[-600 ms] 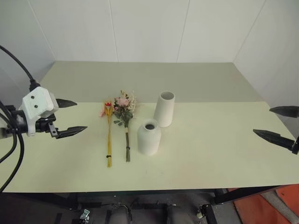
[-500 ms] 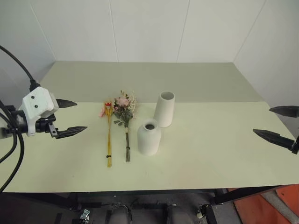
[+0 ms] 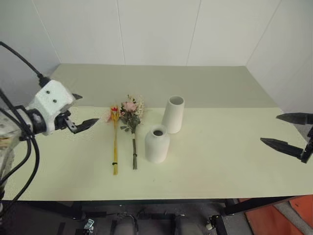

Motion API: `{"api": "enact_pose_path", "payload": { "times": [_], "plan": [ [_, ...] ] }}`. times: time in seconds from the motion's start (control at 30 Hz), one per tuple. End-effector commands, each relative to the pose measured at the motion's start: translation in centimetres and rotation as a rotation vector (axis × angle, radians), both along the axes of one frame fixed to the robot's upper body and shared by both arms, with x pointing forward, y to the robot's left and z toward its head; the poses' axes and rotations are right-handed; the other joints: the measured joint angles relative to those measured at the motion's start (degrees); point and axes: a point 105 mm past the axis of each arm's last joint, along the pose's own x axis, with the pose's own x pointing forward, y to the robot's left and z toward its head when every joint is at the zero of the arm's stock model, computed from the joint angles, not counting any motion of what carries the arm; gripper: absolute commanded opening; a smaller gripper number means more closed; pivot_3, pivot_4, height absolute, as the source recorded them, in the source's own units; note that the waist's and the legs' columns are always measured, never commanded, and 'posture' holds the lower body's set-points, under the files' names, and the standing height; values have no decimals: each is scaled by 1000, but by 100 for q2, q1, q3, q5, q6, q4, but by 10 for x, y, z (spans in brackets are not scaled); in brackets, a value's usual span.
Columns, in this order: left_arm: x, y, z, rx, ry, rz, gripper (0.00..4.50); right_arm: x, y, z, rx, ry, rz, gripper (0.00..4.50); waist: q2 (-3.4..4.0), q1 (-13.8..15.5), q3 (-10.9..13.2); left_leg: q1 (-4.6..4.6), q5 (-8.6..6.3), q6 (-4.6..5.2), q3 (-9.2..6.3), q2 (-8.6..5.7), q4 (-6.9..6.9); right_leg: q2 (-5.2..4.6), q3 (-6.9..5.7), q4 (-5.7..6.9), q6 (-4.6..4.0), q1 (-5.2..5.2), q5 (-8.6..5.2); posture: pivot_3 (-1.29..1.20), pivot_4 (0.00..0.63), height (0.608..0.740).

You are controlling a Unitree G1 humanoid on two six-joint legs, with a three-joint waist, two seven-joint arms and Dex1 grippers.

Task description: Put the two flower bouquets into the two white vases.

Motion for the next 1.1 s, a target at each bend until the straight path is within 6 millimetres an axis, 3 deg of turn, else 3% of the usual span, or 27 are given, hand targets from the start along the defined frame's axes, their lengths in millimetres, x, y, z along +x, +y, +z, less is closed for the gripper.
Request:
{"api": "enact_pose_path", "payload": {
  "times": [0.03, 0.13, 0.33, 0.53, 0.93, 1.1],
  "plan": [
    [2, -16, -10, -47, 184, 83, 4500, -5, 30, 33, -13, -88, 129, 4409, 2, -4, 1, 2, 0, 0, 0, 0, 0, 0, 0, 1, 1, 0, 0, 0, 150, 740],
    [29, -14, -22, -172, 337, 353, 4500, -6, 53, 47, -49, -117, 231, 4409, 3, 11, 1, 15, 0, 1, -9, -6, 6, 5, 1, 12, 4, 6, 2, 0, 150, 740],
    [63, -19, -48, -326, 421, 561, 4500, -1, 68, 46, -80, -110, 323, 4409, -14, -53, 1, 9, -2, -2, -32, -6, 5, 18, 8, 1, 5, 10, 4, 0, 150, 740],
    [75, -27, -72, -325, 511, 638, 4500, 6, 70, 30, -102, -91, 317, 4409, -16, -15, 3, -19, -2, -2, -37, -7, 4, 18, 4, 5, -11, -15, 13, 0, 150, 740],
    [84, -38, -105, -337, 697, 724, 4500, -2, 66, 27, -97, -103, 278, 4409, -16, 1, 3, -16, -3, -3, -38, -9, 6, 17, 2, 5, -7, -8, 12, 0, 150, 740],
    [87, -43, -107, -366, 742, 743, 3289, -3, 63, 25, -102, -99, 258, 4500, -16, -1, 3, -11, -3, -4, -38, -10, 7, 17, 2, 6, -5, -4, 11, 0, 150, 740]
  ]
}}
